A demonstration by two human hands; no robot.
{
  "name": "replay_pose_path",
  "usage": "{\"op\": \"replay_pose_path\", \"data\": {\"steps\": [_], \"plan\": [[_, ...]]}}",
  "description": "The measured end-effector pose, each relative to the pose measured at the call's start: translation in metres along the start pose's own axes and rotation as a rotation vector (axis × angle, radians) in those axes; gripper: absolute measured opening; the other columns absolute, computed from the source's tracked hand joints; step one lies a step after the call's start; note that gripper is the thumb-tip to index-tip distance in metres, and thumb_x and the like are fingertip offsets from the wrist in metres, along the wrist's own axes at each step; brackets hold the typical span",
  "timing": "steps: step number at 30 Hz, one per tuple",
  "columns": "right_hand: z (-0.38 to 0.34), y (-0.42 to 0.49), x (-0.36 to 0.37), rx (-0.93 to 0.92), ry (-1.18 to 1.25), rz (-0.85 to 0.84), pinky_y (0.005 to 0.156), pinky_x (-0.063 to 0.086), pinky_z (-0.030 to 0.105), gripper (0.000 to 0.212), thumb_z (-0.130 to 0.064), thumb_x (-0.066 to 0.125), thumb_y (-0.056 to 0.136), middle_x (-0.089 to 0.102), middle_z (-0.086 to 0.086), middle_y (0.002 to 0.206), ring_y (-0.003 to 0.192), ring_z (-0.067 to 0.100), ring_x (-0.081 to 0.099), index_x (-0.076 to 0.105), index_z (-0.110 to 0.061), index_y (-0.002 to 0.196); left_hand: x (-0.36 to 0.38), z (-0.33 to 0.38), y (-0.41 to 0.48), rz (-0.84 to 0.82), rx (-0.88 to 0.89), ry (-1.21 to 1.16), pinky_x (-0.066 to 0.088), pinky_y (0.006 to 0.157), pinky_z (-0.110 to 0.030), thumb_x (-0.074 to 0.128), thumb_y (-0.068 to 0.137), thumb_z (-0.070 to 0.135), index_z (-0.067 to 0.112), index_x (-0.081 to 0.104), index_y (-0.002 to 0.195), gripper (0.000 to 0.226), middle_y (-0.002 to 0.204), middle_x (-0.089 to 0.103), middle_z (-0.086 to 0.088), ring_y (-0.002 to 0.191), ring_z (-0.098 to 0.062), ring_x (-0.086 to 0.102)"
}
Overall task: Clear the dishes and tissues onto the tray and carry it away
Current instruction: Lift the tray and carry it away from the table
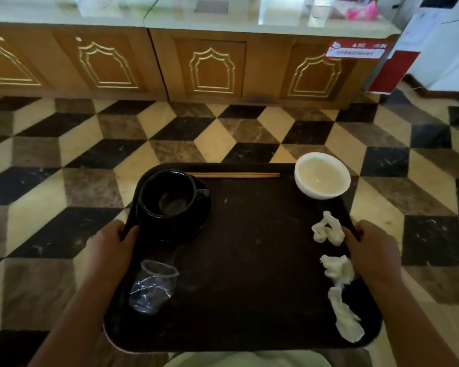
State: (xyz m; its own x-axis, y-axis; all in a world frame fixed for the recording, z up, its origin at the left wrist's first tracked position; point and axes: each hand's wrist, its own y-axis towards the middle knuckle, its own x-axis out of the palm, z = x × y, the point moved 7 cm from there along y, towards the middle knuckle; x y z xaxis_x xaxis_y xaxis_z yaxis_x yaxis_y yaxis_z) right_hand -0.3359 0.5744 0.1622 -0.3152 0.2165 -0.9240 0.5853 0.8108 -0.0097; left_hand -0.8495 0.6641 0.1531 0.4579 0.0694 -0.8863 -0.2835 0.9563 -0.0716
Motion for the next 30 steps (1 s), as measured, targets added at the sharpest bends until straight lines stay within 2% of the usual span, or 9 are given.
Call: {"op": "replay_pose_path", "data": {"steps": [2, 6, 9, 12, 17, 19, 25, 30], "plan": [[-0.019, 0.02, 0.01, -0.011, -0.003, -0.032, 0.055, 0.037, 0.029, 0.028, -0.034, 0.059, 0.094, 0.056, 0.001, 0.064, 0.059, 0.014, 0.051, 0.053, -0.021, 0.07, -0.003, 0.002, 0.014, 0.009, -0.024, -0.013, 0.056, 0.063, -0.044, 0.055, 0.088, 0.053, 0.026, 0.054, 0.07, 0.033, 0.066, 0.062, 0.002, 0.064, -0.024, 0.061], [-0.047, 0.067, 0.037, -0.017, -0.03, -0.1, 0.058, 0.041, 0.031, 0.025, -0.037, 0.058, 0.095, 0.057, 0.002, 0.067, 0.061, 0.015, 0.053, 0.057, -0.019, 0.078, -0.005, 0.015, 0.049, -0.007, -0.049, -0.048, 0.055, 0.063, -0.046, 0.06, 0.092, 0.04, 0.021, 0.06, 0.075, 0.026, 0.071, 0.064, -0.002, 0.067, -0.023, 0.061], [-0.07, 0.107, 0.056, -0.035, -0.015, -0.135, 0.053, 0.033, 0.028, 0.028, -0.036, 0.057, 0.095, 0.056, 0.003, 0.066, 0.059, 0.015, 0.051, 0.055, -0.016, 0.076, 0.001, 0.021, 0.084, 0.002, -0.06, -0.056, 0.055, 0.062, -0.043, 0.061, 0.093, 0.036, 0.018, 0.064, 0.079, 0.023, 0.071, 0.065, -0.002, 0.066, -0.021, 0.061], [-0.094, 0.153, 0.073, -0.065, -0.006, -0.16, 0.051, 0.033, 0.028, 0.029, -0.034, 0.058, 0.095, 0.056, 0.005, 0.065, 0.058, 0.016, 0.052, 0.053, -0.016, 0.073, 0.011, 0.034, 0.122, 0.016, -0.078, -0.074, 0.054, 0.062, -0.04, 0.061, 0.093, 0.035, 0.018, 0.065, 0.083, 0.021, 0.072, 0.065, 0.0, 0.066, -0.018, 0.061], [-0.133, 0.239, 0.101, -0.107, 0.022, -0.196, 0.053, 0.033, 0.027, 0.029, -0.035, 0.059, 0.094, 0.057, 0.004, 0.065, 0.06, 0.017, 0.053, 0.053, -0.018, 0.071, 0.027, 0.065, 0.197, 0.064, -0.12, -0.045, 0.035, 0.05, -0.028, 0.062, 0.093, 0.029, 0.012, 0.061, 0.075, 0.025, 0.065, 0.06, -0.002, 0.06, -0.013, 0.054], [-0.148, 0.274, 0.109, -0.103, 0.029, -0.215, 0.052, 0.032, 0.027, 0.03, -0.035, 0.059, 0.094, 0.056, 0.004, 0.065, 0.06, 0.015, 0.051, 0.051, -0.018, 0.07, 0.032, 0.081, 0.227, 0.069, -0.137, -0.056, 0.033, 0.05, -0.026, 0.061, 0.094, 0.028, 0.012, 0.06, 0.074, 0.025, 0.065, 0.059, 0.0, 0.059, -0.012, 0.053], [-0.191, 0.361, 0.111, -0.124, 0.054, -0.131, 0.049, 0.025, 0.025, 0.037, -0.031, 0.061, 0.093, 0.05, 0.003, 0.058, 0.053, 0.014, 0.047, 0.042, -0.021, 0.063, 0.05, 0.123, 0.316, 0.067, -0.136, -0.052, 0.042, 0.058, -0.035, 0.062, 0.094, 0.029, 0.01, 0.062, 0.078, 0.025, 0.066, 0.059, -0.002, 0.063, -0.02, 0.057], [-0.225, 0.428, 0.119, -0.126, 0.045, -0.136, 0.048, 0.024, 0.025, 0.042, -0.03, 0.062, 0.093, 0.047, 0.002, 0.053, 0.048, 0.013, 0.044, 0.039, -0.021, 0.059, 0.057, 0.161, 0.383, 0.046, -0.122, -0.063, 0.035, 0.052, -0.023, 0.061, 0.094, 0.029, 0.01, 0.064, 0.082, 0.023, 0.065, 0.059, 0.002, 0.06, -0.01, 0.054]]}}
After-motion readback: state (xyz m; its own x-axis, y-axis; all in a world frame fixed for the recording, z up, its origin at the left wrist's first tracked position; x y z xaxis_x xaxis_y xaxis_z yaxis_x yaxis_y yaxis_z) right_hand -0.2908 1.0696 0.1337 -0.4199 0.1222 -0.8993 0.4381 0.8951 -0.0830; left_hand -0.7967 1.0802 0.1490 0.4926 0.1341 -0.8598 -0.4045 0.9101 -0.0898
